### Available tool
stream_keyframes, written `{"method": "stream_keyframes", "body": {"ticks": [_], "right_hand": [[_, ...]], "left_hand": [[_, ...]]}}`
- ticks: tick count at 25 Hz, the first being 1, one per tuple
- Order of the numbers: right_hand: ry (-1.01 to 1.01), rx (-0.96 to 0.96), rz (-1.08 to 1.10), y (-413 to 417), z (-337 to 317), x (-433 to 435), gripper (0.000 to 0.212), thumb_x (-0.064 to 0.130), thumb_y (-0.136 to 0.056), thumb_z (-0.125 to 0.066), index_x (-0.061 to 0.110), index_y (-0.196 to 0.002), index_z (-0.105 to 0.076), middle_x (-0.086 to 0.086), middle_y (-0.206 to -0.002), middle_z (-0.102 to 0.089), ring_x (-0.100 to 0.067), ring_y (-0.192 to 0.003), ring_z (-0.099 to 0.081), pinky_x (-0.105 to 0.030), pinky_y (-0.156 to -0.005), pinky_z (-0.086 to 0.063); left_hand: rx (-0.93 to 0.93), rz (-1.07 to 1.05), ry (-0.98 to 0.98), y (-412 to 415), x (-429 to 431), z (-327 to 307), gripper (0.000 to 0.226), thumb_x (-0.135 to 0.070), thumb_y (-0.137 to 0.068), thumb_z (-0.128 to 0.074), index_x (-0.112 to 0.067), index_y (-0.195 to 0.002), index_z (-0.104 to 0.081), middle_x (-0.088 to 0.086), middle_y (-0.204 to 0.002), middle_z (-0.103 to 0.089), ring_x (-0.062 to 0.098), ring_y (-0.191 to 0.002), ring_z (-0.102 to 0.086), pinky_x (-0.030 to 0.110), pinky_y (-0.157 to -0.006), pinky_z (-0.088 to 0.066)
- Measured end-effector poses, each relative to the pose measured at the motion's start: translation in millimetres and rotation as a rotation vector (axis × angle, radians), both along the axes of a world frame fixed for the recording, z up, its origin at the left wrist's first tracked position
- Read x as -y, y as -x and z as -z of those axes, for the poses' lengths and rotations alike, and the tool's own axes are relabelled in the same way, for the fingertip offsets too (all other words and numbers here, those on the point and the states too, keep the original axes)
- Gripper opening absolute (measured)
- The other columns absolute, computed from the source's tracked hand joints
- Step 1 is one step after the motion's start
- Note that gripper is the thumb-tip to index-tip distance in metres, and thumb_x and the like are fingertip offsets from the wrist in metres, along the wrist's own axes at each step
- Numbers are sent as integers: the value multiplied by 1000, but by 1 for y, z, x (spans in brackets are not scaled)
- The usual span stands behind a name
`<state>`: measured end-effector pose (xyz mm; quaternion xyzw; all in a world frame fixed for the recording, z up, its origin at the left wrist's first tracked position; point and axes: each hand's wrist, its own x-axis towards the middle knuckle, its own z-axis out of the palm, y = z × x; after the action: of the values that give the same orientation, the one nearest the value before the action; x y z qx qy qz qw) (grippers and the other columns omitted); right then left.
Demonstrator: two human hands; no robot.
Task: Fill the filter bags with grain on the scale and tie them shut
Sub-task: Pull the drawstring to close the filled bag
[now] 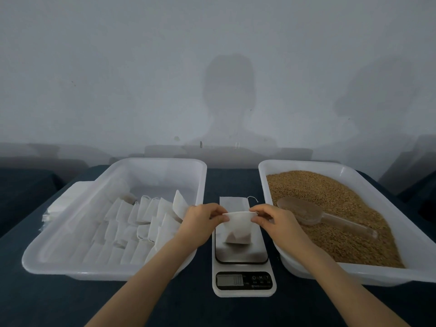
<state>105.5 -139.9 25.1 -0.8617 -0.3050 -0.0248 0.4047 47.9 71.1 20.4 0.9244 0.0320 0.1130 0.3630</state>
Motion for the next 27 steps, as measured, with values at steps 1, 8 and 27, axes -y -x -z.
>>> {"method": "stream_keyframes", "body": {"ticks": [1, 8, 27], "right_hand": [[-8, 0, 3, 0, 0, 0, 22, 25, -88, -64, 23, -110, -66, 15, -91, -63, 12, -87, -55, 0, -75, -38], [-52, -4, 17, 0, 2, -1, 20, 22, -87, -66, 23, -107, -68, 20, -88, -62, 16, -90, -53, 0, -75, -38], [-49, -21, 6, 2, 0, 0, 19, 25, -87, -64, 23, -107, -68, 15, -92, -65, 11, -91, -55, -1, -75, -39]], "left_hand": [[0, 1, 0, 0, 0, 0, 19, -30, -92, -63, -19, -105, -71, -7, -98, -69, 8, -90, -61, 17, -83, -46], [2, 14, -28, 1, 1, -2, 21, -29, -93, -62, -17, -108, -70, -4, -101, -70, 12, -94, -62, 23, -88, -48], [-27, 14, -80, 0, 0, -1, 22, -32, -92, -62, -20, -108, -69, -4, -100, -70, 13, -95, -61, 34, -97, -46]]}}
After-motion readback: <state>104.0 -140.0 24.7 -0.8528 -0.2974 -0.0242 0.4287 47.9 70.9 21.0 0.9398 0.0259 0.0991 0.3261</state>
